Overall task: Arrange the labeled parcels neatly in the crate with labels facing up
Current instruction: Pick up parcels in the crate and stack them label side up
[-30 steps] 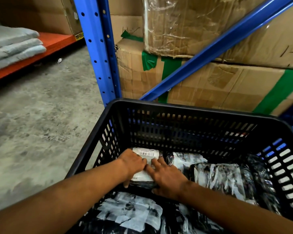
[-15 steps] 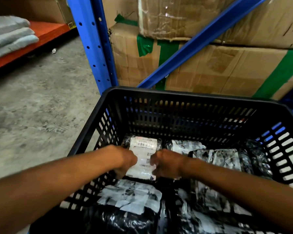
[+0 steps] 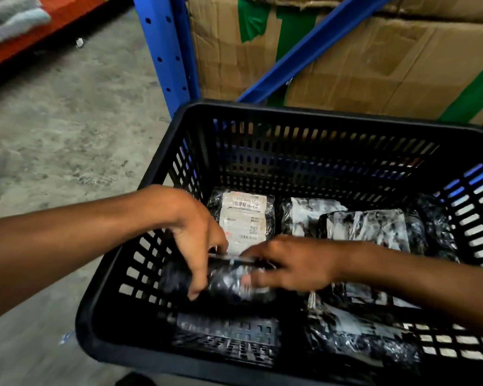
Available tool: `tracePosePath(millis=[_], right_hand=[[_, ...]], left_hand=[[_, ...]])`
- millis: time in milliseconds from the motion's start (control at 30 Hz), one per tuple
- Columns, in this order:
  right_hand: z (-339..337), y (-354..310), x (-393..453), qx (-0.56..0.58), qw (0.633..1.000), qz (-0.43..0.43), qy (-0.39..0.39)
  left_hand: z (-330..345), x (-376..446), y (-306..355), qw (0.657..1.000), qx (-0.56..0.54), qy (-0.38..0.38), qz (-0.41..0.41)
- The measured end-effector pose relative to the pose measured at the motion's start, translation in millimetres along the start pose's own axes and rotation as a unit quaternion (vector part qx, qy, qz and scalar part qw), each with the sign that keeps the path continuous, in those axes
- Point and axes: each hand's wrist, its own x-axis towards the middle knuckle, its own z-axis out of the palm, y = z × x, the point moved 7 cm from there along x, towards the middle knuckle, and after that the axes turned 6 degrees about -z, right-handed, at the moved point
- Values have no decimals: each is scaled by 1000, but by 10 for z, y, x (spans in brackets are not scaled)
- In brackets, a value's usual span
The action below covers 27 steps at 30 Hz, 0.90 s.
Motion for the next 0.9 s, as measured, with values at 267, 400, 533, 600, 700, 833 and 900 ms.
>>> tracePosePath(millis=[267, 400, 533, 600, 700, 833, 900], right_hand=[[-222, 300, 28, 205, 962, 36, 180], [-770, 564, -242, 354, 879, 42, 317], [-760, 901, -526, 398, 842, 76, 355], [-678, 1030, -575, 398, 835, 102, 365], [-540, 1153, -510, 394, 840, 108, 357], [-458, 1123, -256, 424, 823, 107, 364], [-496, 1118, -10, 429, 808, 115, 388]], left_hand=[[-379, -63, -218, 980, -99, 170, 1], [-589, -192, -419, 937, -233, 259, -21], [-634, -91, -446, 846, -454, 278, -5], [-662, -30, -408, 809, -512, 287, 3], [-687, 35, -419, 802, -511, 309, -15], [-731, 73, -571, 785, -503, 356, -60], [-805, 47, -720, 763, -496, 403, -100]])
